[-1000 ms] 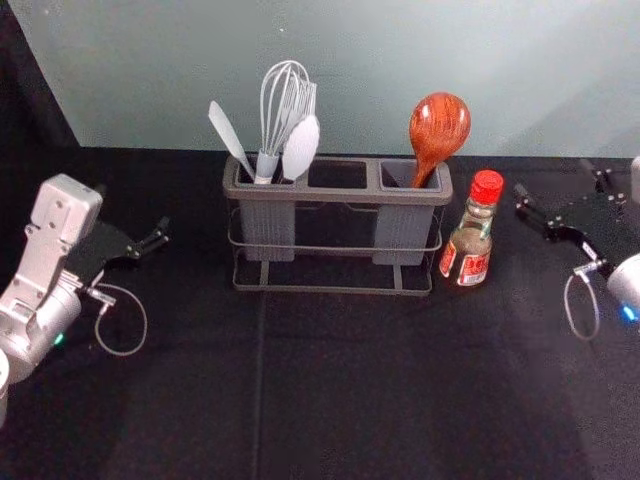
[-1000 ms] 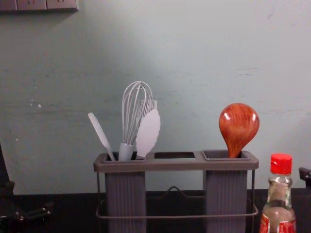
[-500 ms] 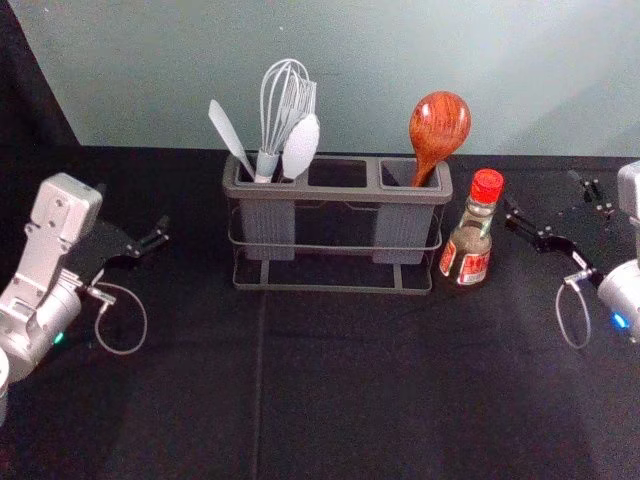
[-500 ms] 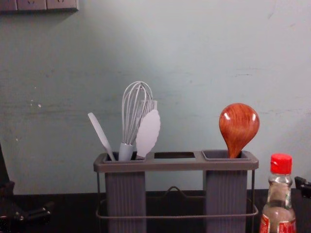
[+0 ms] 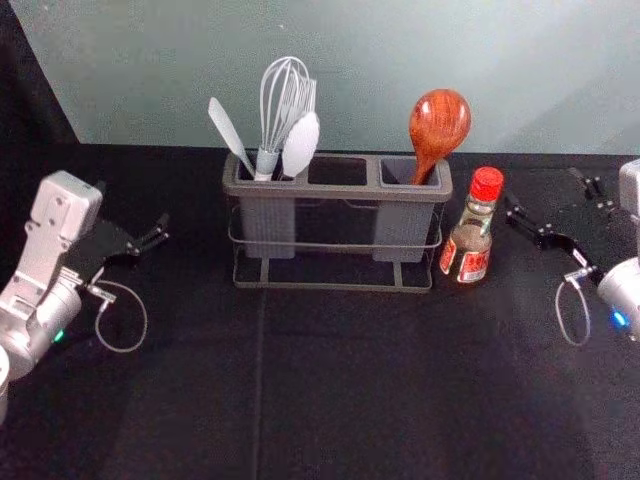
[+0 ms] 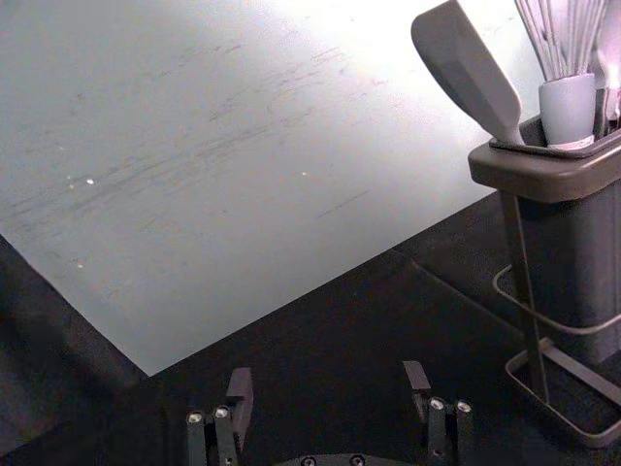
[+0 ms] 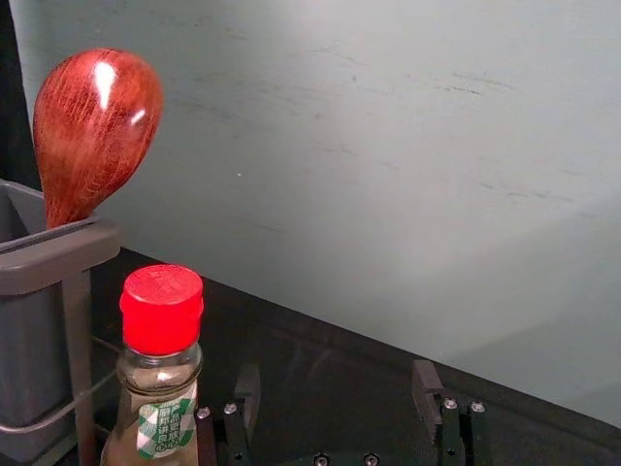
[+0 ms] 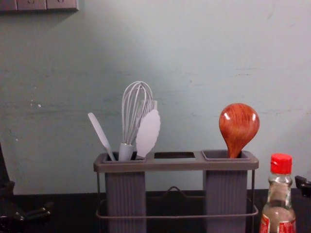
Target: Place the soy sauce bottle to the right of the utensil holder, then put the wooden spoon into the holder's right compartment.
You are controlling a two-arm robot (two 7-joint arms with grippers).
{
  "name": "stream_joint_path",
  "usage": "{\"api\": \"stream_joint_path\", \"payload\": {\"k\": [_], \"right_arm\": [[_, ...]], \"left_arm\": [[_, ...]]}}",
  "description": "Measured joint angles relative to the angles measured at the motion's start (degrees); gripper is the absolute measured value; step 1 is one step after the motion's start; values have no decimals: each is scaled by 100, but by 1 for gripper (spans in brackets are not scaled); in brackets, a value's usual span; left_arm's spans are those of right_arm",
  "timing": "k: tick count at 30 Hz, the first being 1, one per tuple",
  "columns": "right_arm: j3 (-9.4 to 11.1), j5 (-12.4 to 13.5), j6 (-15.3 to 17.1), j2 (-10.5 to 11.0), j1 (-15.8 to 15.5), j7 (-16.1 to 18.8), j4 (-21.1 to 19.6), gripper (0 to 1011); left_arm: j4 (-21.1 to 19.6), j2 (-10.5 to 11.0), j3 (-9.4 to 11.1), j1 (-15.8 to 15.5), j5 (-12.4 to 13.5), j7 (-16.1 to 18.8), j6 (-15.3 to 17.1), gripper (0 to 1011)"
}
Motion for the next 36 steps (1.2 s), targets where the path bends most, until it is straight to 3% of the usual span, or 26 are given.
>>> {"api": "stream_joint_path", "payload": {"k": [36], "right_arm": [[4, -19, -11, 1, 8, 0, -2, 1003]], "left_arm": [[0, 0, 0, 0, 0, 0, 0, 1011]]}}
